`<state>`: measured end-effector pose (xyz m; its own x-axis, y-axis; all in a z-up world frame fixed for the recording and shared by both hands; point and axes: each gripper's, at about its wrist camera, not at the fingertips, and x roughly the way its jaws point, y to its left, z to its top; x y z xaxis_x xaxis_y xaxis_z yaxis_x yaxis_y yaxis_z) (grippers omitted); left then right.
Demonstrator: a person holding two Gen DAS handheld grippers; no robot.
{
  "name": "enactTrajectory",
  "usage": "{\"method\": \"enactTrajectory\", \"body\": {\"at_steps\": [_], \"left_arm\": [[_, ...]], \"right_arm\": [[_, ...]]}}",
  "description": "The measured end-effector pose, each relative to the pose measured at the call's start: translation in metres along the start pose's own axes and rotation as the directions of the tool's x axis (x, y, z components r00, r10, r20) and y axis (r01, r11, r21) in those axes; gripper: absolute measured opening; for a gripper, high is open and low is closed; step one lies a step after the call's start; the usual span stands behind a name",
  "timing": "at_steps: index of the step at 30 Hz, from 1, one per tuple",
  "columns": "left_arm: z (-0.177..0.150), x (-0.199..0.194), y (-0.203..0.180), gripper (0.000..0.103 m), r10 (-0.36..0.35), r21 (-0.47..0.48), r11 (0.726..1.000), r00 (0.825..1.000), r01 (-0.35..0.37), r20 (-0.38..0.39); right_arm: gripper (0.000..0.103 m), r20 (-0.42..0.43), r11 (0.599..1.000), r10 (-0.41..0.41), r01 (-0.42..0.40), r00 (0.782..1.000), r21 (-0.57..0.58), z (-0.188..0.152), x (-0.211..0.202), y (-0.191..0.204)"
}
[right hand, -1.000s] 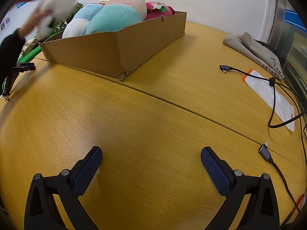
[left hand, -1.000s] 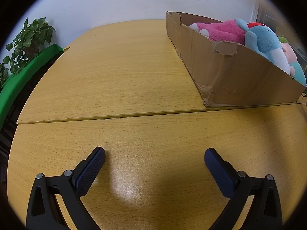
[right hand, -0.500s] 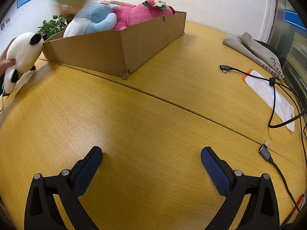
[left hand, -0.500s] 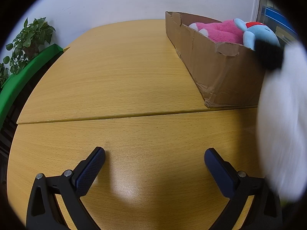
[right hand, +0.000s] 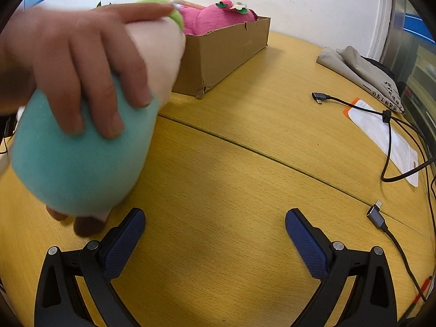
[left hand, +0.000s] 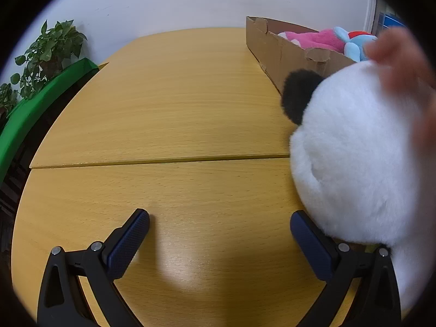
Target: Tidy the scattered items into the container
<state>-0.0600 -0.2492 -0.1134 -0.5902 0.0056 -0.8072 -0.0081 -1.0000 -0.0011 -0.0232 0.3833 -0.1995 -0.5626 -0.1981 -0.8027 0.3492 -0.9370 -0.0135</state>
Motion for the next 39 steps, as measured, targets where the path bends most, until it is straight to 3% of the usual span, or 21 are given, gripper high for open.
{"method": "enactTrajectory", "body": {"at_steps": [39], "left_arm": [[-0.0037,-0.0030,0.0028,0.103,0.014,-0.022,1.000,1.000,-0.014,0.000]], "right_arm": [[0.103,0.000,1.000,-0.005,0.005,1.000,0.007,0.0006,-0.0012,0.0004]]}}
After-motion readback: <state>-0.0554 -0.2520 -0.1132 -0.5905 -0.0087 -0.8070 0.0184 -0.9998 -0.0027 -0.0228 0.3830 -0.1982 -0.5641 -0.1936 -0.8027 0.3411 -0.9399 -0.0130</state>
